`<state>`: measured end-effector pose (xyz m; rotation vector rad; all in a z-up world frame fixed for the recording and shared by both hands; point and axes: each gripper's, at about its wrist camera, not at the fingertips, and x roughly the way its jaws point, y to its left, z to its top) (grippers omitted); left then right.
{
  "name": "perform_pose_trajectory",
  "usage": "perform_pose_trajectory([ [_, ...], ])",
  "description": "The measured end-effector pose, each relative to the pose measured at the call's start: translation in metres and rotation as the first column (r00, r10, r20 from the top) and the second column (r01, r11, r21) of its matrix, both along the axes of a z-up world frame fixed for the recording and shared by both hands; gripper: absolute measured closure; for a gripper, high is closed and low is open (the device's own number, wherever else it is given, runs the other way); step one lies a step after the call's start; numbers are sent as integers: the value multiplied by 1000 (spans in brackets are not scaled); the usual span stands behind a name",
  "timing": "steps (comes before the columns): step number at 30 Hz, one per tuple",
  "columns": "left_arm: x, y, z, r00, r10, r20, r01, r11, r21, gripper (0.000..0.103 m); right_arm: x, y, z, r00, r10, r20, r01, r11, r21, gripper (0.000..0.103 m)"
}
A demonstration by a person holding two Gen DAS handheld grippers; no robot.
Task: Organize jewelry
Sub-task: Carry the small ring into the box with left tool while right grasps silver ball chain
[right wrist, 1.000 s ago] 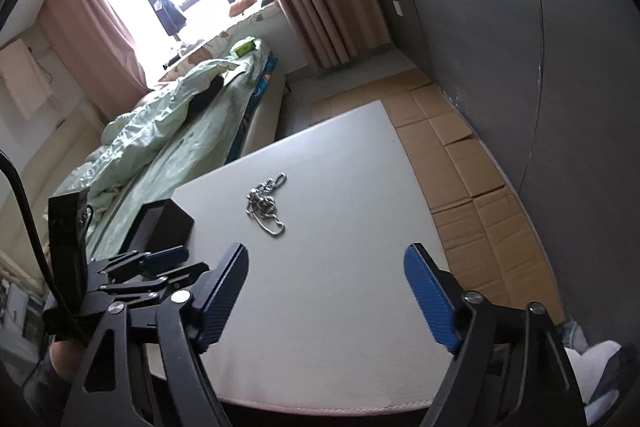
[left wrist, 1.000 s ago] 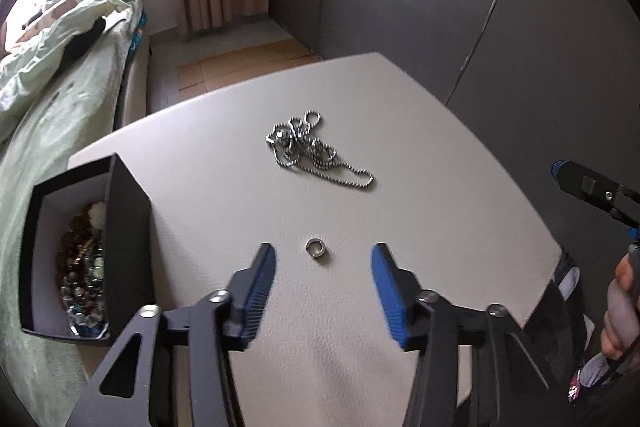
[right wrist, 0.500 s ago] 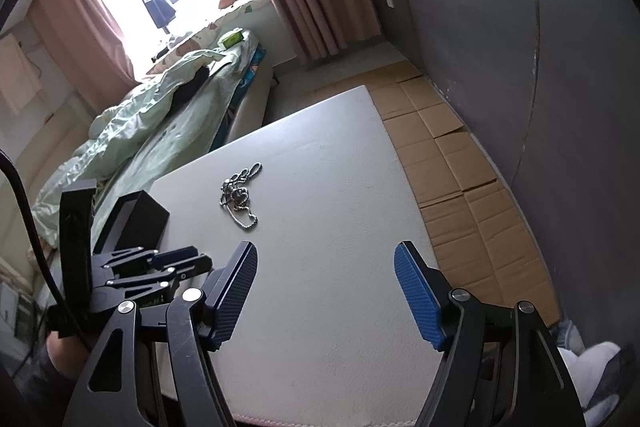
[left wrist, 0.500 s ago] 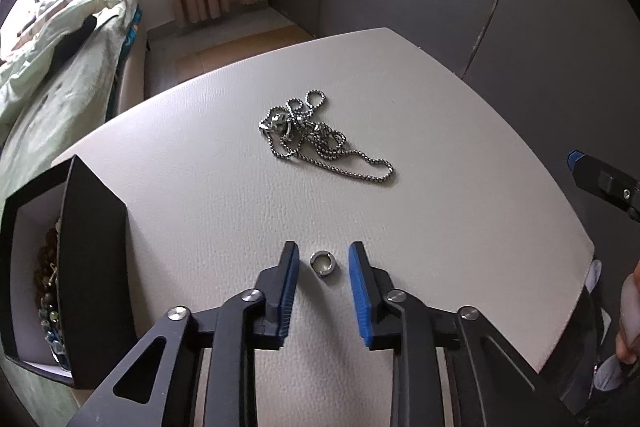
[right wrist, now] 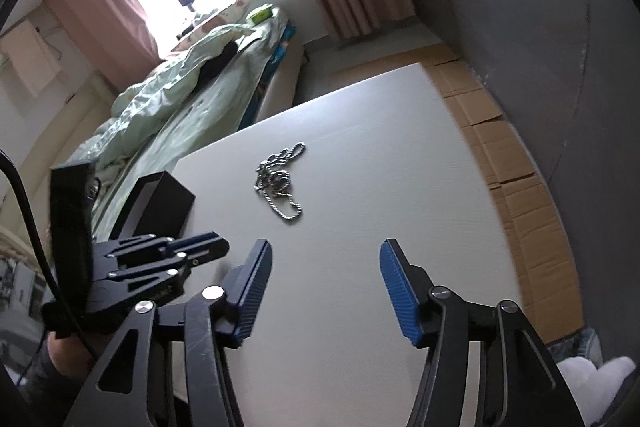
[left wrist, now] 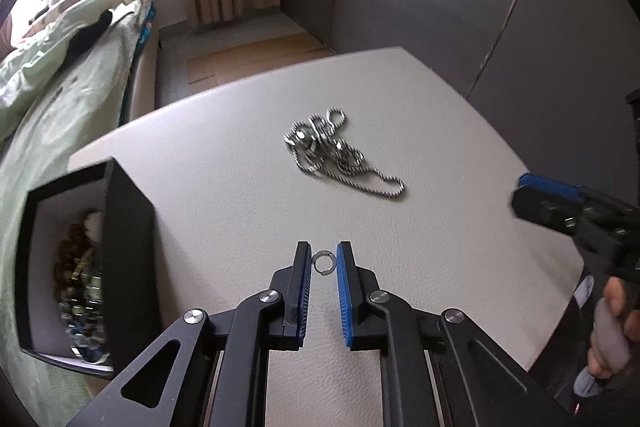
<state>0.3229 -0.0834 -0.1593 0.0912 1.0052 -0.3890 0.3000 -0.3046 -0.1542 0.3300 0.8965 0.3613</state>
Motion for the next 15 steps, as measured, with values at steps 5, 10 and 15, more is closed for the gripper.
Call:
perform_pose_trajectory([
  [5,1,15,18,999,33,28,-32,999,-27,90,17,18,3,999,49,-4,-49,999,-20,48],
  [10,1,32,34,996,69,57,-66,996,-52,90,35,35,4,994,105,-14,-105,993,-51,48],
  [15,3,53,47,991,110,78,-104,992,-68,90,53,55,4,987,160,-28,-162,982,-95,48],
])
